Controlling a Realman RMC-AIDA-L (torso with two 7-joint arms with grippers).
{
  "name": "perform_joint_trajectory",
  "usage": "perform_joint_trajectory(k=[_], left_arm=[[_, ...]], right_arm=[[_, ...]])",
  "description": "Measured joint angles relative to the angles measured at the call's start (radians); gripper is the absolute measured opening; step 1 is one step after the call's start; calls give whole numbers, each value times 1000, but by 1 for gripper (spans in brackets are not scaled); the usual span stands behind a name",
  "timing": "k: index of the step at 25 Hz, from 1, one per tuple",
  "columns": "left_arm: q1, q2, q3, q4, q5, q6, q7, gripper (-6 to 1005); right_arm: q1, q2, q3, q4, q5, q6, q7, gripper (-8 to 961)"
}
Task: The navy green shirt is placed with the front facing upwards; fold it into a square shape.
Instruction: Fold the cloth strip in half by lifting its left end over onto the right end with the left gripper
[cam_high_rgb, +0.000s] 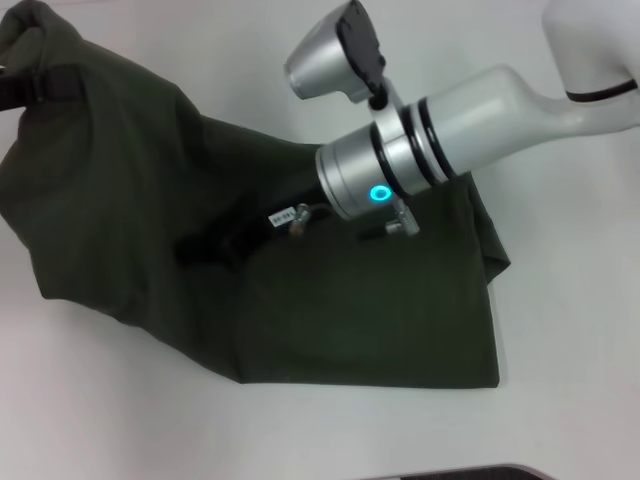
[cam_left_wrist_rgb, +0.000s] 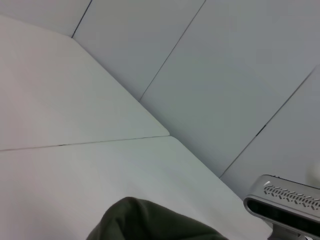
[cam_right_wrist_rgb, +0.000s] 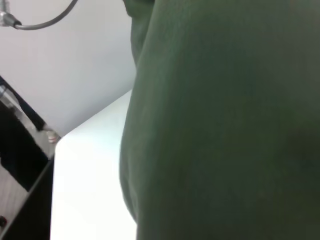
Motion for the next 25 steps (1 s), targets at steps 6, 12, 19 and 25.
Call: perform_joint_trajectory(k=[6, 12, 19, 25], left_arm=[[-3, 0, 0, -1, 0, -3, -1, 92], [3, 0, -4, -2, 3, -10, 0, 93], [24, 6, -9, 0, 5, -35, 1, 94], [43, 13, -17, 8, 7, -29, -1, 95]], right_arm=[[51, 0, 6, 32, -1, 70, 19, 35], [32, -5, 10, 29, 5, 42, 21, 35], [-62, -12, 29, -49, 8, -2, 22, 36], [-128, -19, 71, -120, 11, -34, 36, 36]])
